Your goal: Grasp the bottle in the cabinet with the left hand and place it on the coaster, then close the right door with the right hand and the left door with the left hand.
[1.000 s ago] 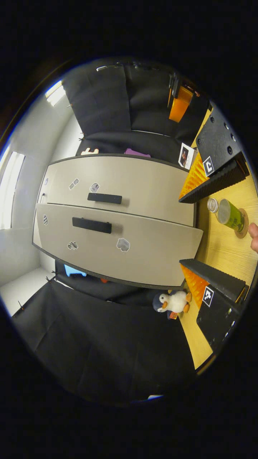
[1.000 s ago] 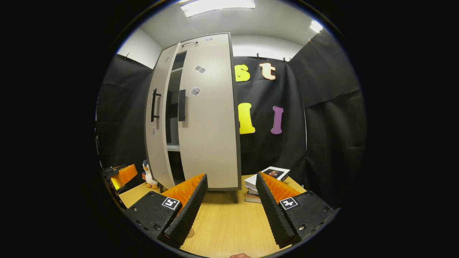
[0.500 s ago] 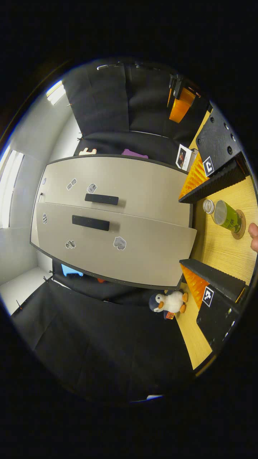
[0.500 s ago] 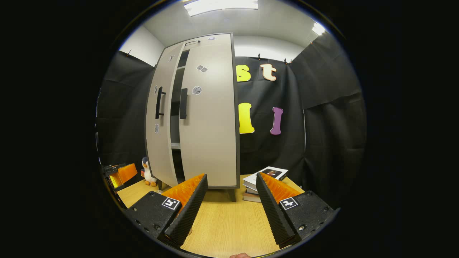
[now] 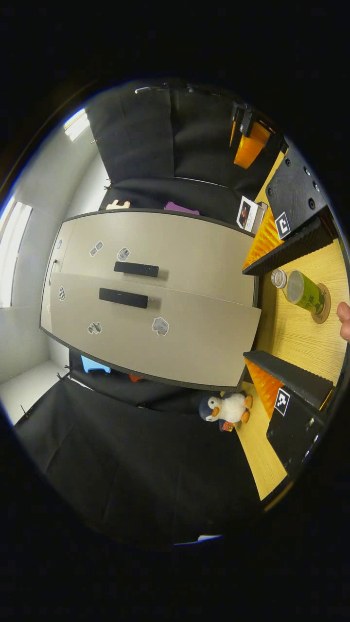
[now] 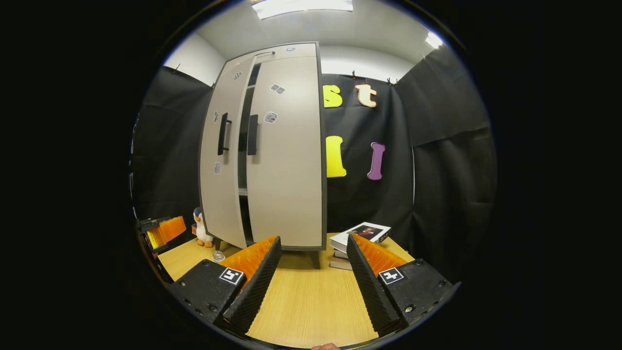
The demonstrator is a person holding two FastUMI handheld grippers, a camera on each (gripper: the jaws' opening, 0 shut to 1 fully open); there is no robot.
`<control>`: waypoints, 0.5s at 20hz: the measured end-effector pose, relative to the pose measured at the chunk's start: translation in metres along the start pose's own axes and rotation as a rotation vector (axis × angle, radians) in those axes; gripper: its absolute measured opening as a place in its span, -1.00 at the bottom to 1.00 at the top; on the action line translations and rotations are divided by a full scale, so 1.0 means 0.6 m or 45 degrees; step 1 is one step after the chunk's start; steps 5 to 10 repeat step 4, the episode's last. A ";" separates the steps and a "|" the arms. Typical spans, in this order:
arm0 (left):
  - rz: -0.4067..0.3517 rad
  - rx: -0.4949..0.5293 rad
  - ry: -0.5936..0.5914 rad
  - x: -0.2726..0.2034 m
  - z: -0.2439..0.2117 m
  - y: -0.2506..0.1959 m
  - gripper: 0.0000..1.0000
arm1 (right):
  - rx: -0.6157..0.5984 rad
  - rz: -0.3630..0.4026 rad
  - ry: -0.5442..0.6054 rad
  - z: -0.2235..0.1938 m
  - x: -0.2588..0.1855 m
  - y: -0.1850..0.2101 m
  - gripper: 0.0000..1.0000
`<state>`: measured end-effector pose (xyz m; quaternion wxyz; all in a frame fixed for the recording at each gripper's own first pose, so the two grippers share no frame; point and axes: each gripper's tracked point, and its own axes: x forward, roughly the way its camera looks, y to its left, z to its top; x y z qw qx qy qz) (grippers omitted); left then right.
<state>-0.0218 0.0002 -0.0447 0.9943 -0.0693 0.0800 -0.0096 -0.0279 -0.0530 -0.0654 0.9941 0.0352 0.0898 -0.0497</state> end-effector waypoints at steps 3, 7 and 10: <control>0.000 0.005 0.003 -0.002 0.002 -0.001 0.90 | 0.007 0.000 0.010 -0.004 -0.001 -0.001 0.67; 0.000 0.009 -0.003 -0.003 0.004 0.000 0.89 | 0.007 -0.004 0.012 -0.004 -0.001 -0.002 0.67; 0.000 0.009 -0.003 -0.003 0.004 0.000 0.89 | 0.007 -0.004 0.012 -0.004 -0.001 -0.002 0.67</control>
